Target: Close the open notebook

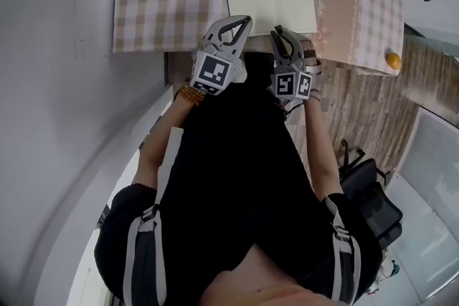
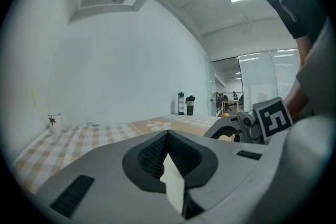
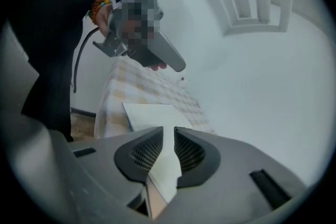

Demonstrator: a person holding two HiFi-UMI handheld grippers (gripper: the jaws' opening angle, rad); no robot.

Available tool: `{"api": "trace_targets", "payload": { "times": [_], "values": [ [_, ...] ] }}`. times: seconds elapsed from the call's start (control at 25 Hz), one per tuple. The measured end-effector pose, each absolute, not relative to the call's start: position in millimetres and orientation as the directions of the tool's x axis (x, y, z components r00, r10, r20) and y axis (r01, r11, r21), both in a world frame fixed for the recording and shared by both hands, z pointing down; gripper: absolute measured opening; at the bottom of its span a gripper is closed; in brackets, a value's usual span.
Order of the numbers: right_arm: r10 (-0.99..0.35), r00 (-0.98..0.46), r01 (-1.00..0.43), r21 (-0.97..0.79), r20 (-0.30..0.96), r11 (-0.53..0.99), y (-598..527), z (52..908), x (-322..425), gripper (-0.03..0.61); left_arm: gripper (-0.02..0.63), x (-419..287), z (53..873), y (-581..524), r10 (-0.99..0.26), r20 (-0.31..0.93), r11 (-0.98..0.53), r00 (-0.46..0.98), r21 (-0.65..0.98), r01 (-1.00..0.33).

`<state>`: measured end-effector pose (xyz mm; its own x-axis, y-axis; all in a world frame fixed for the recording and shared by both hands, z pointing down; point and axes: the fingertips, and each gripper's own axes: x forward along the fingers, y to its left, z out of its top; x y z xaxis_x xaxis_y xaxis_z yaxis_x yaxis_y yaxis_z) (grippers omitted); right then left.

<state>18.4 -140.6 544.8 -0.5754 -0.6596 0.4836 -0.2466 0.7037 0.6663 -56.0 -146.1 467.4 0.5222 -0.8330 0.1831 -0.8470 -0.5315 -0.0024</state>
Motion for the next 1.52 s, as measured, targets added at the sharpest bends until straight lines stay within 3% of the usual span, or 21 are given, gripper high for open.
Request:
{"api": "trace_targets", "payload": {
  "times": [0.44,0.72,1.36,1.52],
  "values": [
    [-0.563,-0.552,0.024,0.687,0.615,0.726,-129,585,15,0.120,0.012,-52,495,-142,-0.806,0.229,-0.552,0.546,0.043,-0.833],
    [-0.530,-0.521,0.082,0.657,0.670,0.750,-130,600,17,0.169,0.012,-59,496,-141,-0.815,0.236,-0.534,0.529,0.047,-0.844],
    [-0.564,-0.510,0.139,0.709,0.650,0.691,-134,611,3,0.153,0.012,-69,498,-134,-0.824,0.243,-0.521,0.512,0.030,-0.853],
    [-0.576,-0.500,0.178,0.728,0.646,0.662,-128,617,2,0.086,0.012,-74,498,-131,-0.831,0.243,-0.509,0.500,0.027,-0.860]
  ]
}}
